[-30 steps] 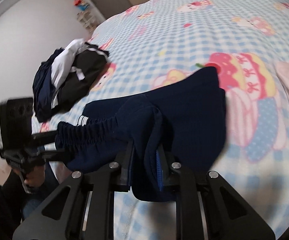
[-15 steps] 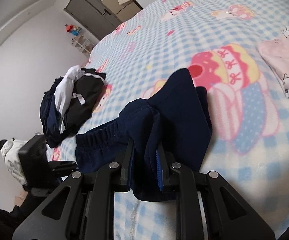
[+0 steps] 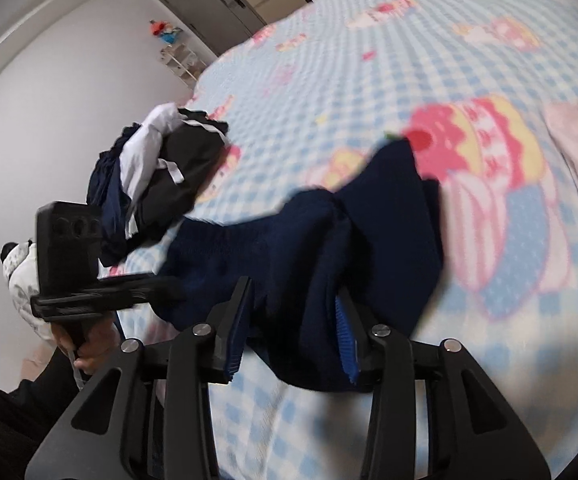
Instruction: Fold clothes
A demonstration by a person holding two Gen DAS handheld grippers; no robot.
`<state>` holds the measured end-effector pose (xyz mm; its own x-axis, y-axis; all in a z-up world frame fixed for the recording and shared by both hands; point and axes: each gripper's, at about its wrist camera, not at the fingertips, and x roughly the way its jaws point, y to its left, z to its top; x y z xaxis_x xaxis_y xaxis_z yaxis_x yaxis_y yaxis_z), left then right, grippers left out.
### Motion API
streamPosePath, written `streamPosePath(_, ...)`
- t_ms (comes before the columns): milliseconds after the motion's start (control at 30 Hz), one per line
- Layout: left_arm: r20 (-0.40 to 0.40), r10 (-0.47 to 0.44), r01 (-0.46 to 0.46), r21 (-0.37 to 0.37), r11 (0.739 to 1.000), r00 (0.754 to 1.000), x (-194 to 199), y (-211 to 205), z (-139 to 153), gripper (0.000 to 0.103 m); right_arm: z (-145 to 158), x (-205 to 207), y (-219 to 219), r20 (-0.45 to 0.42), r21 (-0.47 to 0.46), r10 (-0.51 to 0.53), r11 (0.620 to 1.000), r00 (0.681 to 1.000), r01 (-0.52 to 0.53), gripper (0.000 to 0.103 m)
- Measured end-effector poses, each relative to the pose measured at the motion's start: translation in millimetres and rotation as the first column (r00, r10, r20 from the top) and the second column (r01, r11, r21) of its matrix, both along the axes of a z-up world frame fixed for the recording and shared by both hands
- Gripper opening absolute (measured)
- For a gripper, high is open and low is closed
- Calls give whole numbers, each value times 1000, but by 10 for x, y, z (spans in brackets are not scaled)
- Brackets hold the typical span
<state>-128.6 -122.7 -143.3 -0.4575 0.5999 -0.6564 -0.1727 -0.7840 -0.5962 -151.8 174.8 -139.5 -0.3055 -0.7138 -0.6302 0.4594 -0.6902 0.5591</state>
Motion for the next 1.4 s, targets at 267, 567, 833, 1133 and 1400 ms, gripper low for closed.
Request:
streamPosePath(267,83,101,-97,-46,994,991,-59,-120,-188,19,169,-127,-78,-81,55,-81,995,993,85,32)
streamPosePath(567,62,188,-189,13,982,980,75,-310,-73,43,137,42,-131,-58,201,-90,974,994,100,43)
streamPosePath(833,-17,285,-285,-130,950,958,167,-61,3,52,188,177,-234,-70,304,-88,947,994,106,49)
streamPosePath(1133,-47,305,-308,-191,932,951,129,-31,-20,61,30,91,-411,-74,378,-86,920,994,107,58)
streamPosePath(1400,-16,342,-338,-210,917,939,95,-183,-86,62,-98,-49,-359,-114,442,-164,875,980,198,56)
